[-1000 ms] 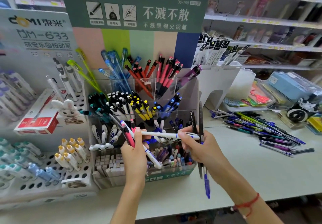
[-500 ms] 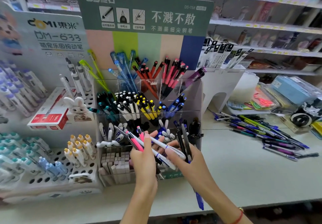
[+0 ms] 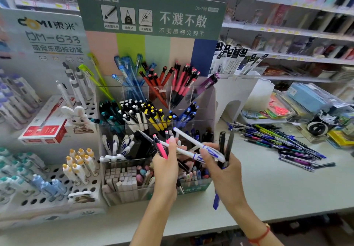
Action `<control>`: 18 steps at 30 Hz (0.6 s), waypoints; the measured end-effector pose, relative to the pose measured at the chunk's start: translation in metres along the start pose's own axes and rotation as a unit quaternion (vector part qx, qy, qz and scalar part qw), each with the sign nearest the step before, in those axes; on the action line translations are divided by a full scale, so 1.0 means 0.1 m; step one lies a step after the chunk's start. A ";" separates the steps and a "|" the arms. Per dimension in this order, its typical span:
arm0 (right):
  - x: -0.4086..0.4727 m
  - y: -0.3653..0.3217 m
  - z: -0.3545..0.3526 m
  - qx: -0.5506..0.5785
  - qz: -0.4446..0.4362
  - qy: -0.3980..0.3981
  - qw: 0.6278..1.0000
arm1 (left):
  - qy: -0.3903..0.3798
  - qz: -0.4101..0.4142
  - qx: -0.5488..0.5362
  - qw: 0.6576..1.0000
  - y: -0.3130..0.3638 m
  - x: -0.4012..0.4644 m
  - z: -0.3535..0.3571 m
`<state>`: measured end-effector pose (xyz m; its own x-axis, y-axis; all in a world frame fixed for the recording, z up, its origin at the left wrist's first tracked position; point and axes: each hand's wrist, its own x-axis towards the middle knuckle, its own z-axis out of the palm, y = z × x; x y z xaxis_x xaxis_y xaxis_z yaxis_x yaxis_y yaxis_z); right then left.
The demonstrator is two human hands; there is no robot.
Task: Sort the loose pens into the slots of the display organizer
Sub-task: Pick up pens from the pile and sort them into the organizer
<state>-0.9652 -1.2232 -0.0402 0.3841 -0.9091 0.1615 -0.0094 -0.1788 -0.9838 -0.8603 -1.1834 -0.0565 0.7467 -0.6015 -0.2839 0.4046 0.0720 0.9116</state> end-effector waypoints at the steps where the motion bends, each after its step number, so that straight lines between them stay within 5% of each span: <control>1: 0.05 -0.02 -0.05 -0.006 -0.011 0.004 1.000 | -0.001 0.001 -0.005 1.000 0.00 0.00 -0.02; 7: 0.36 0.00 -0.42 -0.146 -0.155 0.028 0.977 | 0.043 -0.042 -0.050 0.997 -0.04 0.03 -0.25; 15: 0.62 0.23 -0.59 -0.438 -0.506 -0.116 0.734 | 0.090 -0.045 -0.067 0.993 0.05 0.12 -0.52; 18: 0.69 0.26 -0.52 -0.464 -0.501 -0.170 0.710 | 0.096 -0.047 -0.074 0.991 0.10 0.11 -0.54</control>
<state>-0.9870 -1.3098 -0.0508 0.8264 -0.0342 0.5621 -0.1171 -0.9868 0.1122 -0.8198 -1.1464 -0.0660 0.7835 -0.4487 -0.4298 0.5392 0.1471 0.8292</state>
